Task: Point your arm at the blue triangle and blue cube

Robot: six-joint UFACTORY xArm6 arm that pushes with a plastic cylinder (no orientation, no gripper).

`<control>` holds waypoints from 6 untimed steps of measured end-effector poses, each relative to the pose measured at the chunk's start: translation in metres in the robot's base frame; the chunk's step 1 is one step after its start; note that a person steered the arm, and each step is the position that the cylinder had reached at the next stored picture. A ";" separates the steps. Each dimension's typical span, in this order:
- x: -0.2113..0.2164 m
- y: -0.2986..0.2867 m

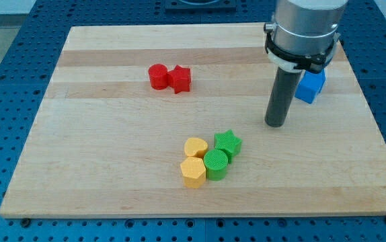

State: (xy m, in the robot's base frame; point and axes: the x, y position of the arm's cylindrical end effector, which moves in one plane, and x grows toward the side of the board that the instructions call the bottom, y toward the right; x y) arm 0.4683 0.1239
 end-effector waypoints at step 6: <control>-0.027 0.097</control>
